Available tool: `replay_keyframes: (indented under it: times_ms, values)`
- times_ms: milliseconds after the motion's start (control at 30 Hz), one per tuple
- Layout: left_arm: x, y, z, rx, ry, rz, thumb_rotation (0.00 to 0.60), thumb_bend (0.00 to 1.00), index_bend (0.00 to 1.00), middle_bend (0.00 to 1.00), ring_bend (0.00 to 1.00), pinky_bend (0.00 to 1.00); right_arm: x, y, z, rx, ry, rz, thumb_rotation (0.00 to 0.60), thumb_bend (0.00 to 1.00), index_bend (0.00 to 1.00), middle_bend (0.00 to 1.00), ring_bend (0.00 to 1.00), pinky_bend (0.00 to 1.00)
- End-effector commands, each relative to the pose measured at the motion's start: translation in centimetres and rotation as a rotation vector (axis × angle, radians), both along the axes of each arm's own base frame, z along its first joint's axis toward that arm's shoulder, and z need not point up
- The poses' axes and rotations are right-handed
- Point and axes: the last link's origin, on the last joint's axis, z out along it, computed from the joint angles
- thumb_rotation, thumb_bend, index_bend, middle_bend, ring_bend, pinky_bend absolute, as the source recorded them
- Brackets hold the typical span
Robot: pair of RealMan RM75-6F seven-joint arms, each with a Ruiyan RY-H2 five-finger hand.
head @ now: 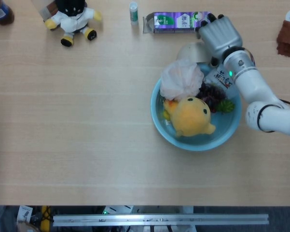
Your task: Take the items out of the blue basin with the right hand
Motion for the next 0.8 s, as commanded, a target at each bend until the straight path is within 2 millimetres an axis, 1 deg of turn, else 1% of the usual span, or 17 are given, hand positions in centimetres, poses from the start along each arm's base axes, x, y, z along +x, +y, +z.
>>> replay_keyframes:
  times_ms: [33,133,267,400,500,567,667,800]
  values:
    - [0.0,0.0,0.0,0.0,0.0,0.0,0.6,0.36,0.3,0.27,0.26,0.25,0.1,0.1,0.4,0.002,0.0,0.012,0.6,0.02,0.18,0.23,0.11,0.24]
    - [0.0,0.0,-0.1,-0.002,-0.001,-0.003,0.6,0.36,0.3,0.27,0.26,0.25,0.5,0.4,1.0,0.001,-0.019,0.029,0.6,0.03,0.17,0.22,0.11,0.24]
    - [0.0,0.0,0.0,-0.002,0.0,-0.001,0.6,0.36,0.3,0.27,0.26,0.25,1.7,1.1,2.5,0.008,-0.08,0.078,0.6,0.03,0.17,0.22,0.11,0.24]
    - [-0.1,-0.1,0.1,0.001,0.003,0.006,0.6,0.36,0.3,0.27,0.26,0.25,2.7,2.7,4.8,0.037,-0.143,0.14,0.6,0.03,0.17,0.22,0.11,0.24]
    - [-0.2,-0.1,0.1,0.003,0.004,0.01,0.6,0.36,0.3,0.27,0.26,0.25,2.9,4.0,6.2,0.059,-0.157,0.189,0.6,0.03,0.17,0.22,0.11,0.24]
    - [-0.1,0.0,0.0,-0.002,0.002,0.008,0.6,0.36,0.3,0.27,0.26,0.25,2.9,5.0,6.6,0.081,-0.139,0.228,0.6,0.03,0.17,0.22,0.11,0.24]
    - [0.0,0.0,-0.2,-0.006,-0.003,0.004,0.6,0.36,0.3,0.27,0.26,0.25,2.5,6.3,6.7,0.12,-0.102,0.268,0.6,0.02,0.17,0.22,0.11,0.24]
    - [-0.2,-0.1,-0.1,-0.006,0.0,0.014,0.6,0.36,0.3,0.27,0.26,0.25,1.7,7.4,6.2,0.162,-0.05,0.293,0.6,0.02,0.17,0.22,0.1,0.24]
